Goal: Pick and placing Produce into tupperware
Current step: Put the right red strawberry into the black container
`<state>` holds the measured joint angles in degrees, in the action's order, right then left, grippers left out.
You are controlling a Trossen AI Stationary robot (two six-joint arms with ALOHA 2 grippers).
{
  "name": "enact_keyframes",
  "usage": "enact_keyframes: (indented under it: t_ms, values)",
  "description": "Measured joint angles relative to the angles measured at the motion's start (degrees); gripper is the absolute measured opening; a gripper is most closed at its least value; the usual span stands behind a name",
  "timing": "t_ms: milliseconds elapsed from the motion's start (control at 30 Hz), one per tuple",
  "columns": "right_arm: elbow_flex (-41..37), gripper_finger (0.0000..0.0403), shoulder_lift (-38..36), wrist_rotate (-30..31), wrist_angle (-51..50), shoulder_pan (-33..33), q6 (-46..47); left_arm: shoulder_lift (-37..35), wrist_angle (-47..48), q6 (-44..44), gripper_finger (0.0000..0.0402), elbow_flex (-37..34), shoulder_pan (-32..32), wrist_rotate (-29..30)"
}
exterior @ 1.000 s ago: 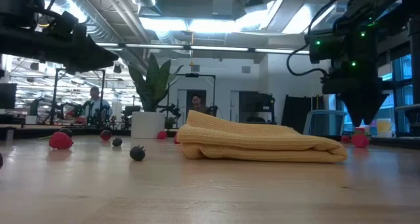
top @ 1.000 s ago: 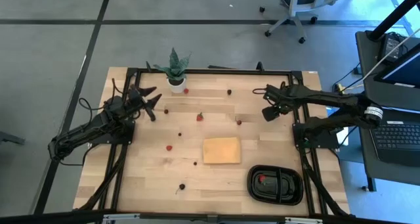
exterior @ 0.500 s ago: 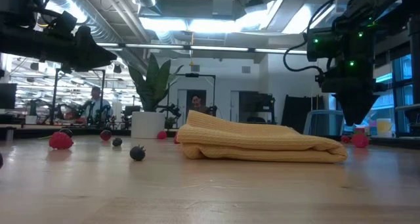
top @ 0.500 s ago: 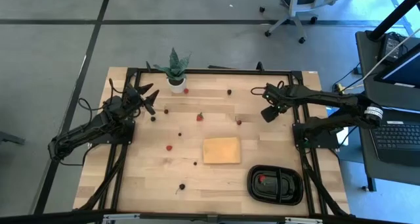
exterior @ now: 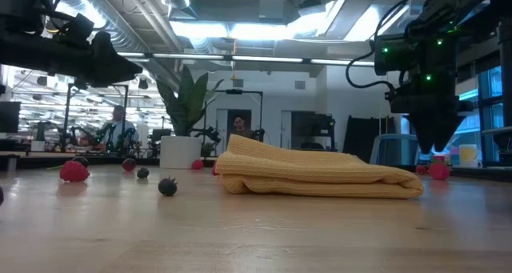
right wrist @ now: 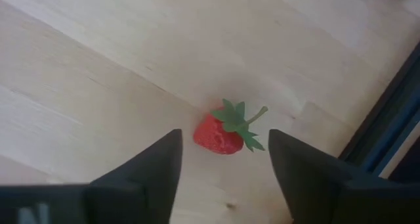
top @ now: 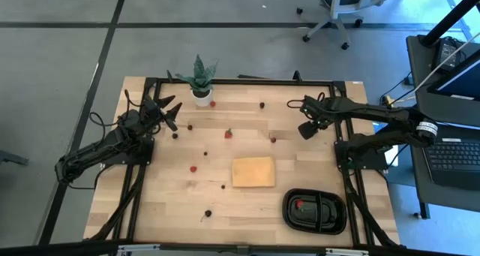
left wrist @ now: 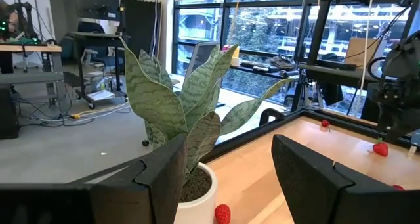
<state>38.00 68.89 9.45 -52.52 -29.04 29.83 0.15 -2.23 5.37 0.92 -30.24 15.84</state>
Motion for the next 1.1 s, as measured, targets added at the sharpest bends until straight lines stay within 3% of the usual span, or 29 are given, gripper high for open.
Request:
enact_keyframes:
  t_ms: [233,633,900,1100]
  values:
    - [0.0,0.0295,0.0,0.1,0.6,0.3,4.4,0.0,0.0,0.0,0.0215,0.0,0.0,0.0]
    - [-2.9,0.0298,0.8,0.1,2.7,0.6,9.6,0.0,0.1,0.0,0.0215,0.0,0.0,0.0]
    - [-10.5,0.0298,0.9,0.1,16.5,0.3,8.9,0.0,0.1,0.0,0.0215,0.0,0.0,0.0]
    - [-11.3,0.0298,0.9,0.1,16.4,-1.0,8.4,0.0,0.1,0.0,0.0215,0.0,0.0,0.0]
